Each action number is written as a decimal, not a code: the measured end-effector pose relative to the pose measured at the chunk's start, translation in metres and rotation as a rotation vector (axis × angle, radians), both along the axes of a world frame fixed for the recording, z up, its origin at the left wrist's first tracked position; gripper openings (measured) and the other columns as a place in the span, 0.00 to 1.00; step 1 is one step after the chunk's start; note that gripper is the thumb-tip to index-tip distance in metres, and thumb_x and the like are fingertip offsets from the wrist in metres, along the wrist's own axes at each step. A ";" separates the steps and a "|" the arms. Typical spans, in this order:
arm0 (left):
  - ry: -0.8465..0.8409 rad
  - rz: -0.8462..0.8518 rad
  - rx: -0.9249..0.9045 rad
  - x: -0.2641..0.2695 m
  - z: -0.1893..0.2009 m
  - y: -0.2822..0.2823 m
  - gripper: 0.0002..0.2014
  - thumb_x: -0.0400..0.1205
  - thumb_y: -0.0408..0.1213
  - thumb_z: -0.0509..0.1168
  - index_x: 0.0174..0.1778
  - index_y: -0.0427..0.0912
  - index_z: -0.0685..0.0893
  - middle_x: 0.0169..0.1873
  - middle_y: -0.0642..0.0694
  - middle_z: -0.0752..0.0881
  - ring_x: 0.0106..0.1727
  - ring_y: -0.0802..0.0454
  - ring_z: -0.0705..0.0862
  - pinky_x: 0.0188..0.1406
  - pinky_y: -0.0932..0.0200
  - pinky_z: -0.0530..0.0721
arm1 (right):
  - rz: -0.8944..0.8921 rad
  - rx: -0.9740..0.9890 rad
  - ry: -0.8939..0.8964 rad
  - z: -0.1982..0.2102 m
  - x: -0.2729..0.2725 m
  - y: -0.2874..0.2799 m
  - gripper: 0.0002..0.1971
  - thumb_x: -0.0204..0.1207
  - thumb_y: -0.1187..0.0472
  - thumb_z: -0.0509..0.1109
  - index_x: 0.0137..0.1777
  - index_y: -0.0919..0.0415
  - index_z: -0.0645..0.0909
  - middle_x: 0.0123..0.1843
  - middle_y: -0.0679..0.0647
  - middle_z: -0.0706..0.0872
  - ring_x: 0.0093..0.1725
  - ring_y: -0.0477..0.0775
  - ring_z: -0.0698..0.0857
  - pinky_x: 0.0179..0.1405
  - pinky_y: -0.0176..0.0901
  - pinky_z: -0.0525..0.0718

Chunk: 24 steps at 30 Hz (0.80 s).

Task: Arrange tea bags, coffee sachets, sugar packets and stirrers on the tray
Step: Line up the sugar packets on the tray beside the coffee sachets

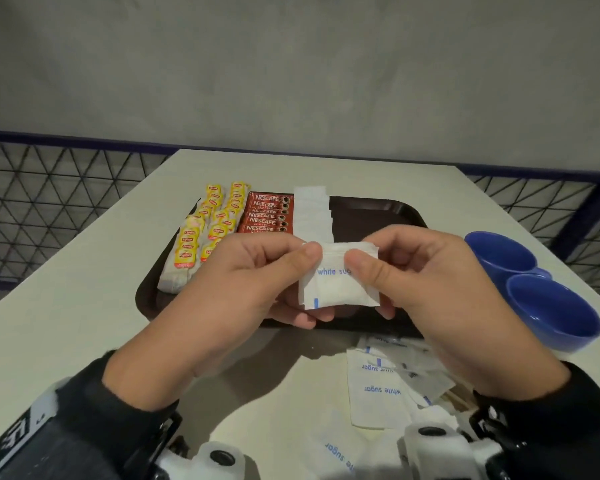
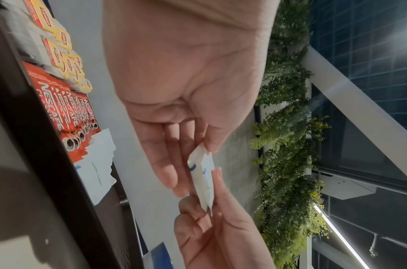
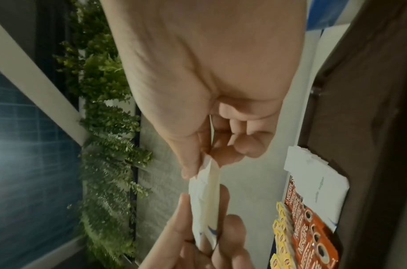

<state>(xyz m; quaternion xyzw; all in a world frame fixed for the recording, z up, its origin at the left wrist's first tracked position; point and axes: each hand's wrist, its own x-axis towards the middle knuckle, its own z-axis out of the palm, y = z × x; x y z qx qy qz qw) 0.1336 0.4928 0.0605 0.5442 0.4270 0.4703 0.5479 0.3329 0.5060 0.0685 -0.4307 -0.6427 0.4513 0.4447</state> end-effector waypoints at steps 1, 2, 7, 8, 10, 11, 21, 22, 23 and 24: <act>0.004 0.008 0.004 -0.001 0.000 0.001 0.15 0.79 0.45 0.67 0.48 0.38 0.94 0.43 0.35 0.94 0.38 0.43 0.93 0.37 0.52 0.93 | 0.007 -0.014 0.022 -0.001 0.001 0.000 0.14 0.69 0.50 0.77 0.46 0.61 0.90 0.43 0.67 0.90 0.33 0.60 0.78 0.27 0.43 0.79; 0.007 0.017 0.008 -0.001 -0.001 0.001 0.15 0.78 0.45 0.68 0.48 0.38 0.94 0.44 0.36 0.95 0.38 0.45 0.92 0.37 0.51 0.93 | 0.012 -0.026 0.040 -0.001 0.001 0.000 0.14 0.69 0.50 0.77 0.46 0.62 0.90 0.43 0.68 0.90 0.33 0.62 0.77 0.26 0.42 0.78; 0.018 0.086 0.051 -0.002 -0.001 0.003 0.10 0.74 0.44 0.72 0.37 0.43 0.95 0.35 0.44 0.93 0.34 0.53 0.89 0.33 0.55 0.89 | 0.021 -0.046 0.073 -0.004 0.001 0.001 0.14 0.69 0.53 0.77 0.44 0.65 0.89 0.42 0.74 0.87 0.31 0.64 0.75 0.23 0.42 0.76; 0.023 0.101 0.067 -0.003 -0.001 0.004 0.08 0.74 0.42 0.73 0.36 0.43 0.94 0.35 0.43 0.93 0.33 0.53 0.89 0.32 0.56 0.88 | 0.024 -0.051 0.073 -0.004 0.001 0.001 0.14 0.69 0.53 0.78 0.44 0.65 0.89 0.42 0.74 0.86 0.31 0.64 0.75 0.23 0.42 0.76; 0.027 0.124 0.084 -0.004 0.000 0.005 0.05 0.75 0.38 0.75 0.37 0.42 0.94 0.34 0.41 0.93 0.30 0.53 0.88 0.31 0.57 0.88 | 0.030 -0.066 0.064 -0.005 0.001 0.001 0.14 0.69 0.52 0.77 0.44 0.64 0.88 0.42 0.75 0.86 0.31 0.63 0.74 0.23 0.41 0.76; 0.023 0.130 0.083 -0.005 0.000 0.006 0.05 0.75 0.37 0.75 0.38 0.40 0.93 0.32 0.41 0.93 0.28 0.53 0.88 0.30 0.58 0.88 | 0.031 -0.073 0.055 -0.005 0.001 0.001 0.14 0.70 0.52 0.77 0.44 0.64 0.88 0.42 0.74 0.86 0.30 0.62 0.74 0.23 0.41 0.76; 0.037 0.175 0.064 -0.005 0.001 0.006 0.07 0.76 0.39 0.75 0.39 0.39 0.92 0.33 0.42 0.94 0.31 0.49 0.91 0.35 0.51 0.91 | 0.091 -0.106 -0.062 0.002 0.006 0.004 0.08 0.76 0.59 0.77 0.47 0.64 0.90 0.42 0.76 0.86 0.32 0.63 0.76 0.28 0.45 0.77; 0.029 0.206 0.065 -0.006 0.002 0.007 0.07 0.79 0.38 0.74 0.39 0.39 0.92 0.35 0.43 0.94 0.33 0.48 0.91 0.38 0.49 0.91 | 0.084 -0.112 -0.078 0.003 0.007 0.007 0.07 0.77 0.60 0.76 0.47 0.66 0.90 0.40 0.74 0.86 0.31 0.61 0.77 0.28 0.44 0.78; 0.019 0.241 0.067 -0.009 0.003 0.008 0.07 0.82 0.38 0.73 0.40 0.40 0.92 0.36 0.43 0.94 0.34 0.48 0.92 0.39 0.49 0.91 | 0.069 -0.122 -0.098 0.004 0.007 0.010 0.07 0.77 0.61 0.76 0.47 0.66 0.89 0.38 0.73 0.85 0.31 0.59 0.77 0.28 0.43 0.78; 0.016 0.275 0.072 -0.012 0.005 0.009 0.08 0.84 0.38 0.71 0.42 0.40 0.92 0.39 0.43 0.95 0.37 0.47 0.92 0.40 0.49 0.90 | 0.048 -0.134 -0.127 0.006 0.007 0.014 0.06 0.78 0.62 0.76 0.47 0.67 0.89 0.37 0.71 0.85 0.30 0.56 0.78 0.29 0.43 0.79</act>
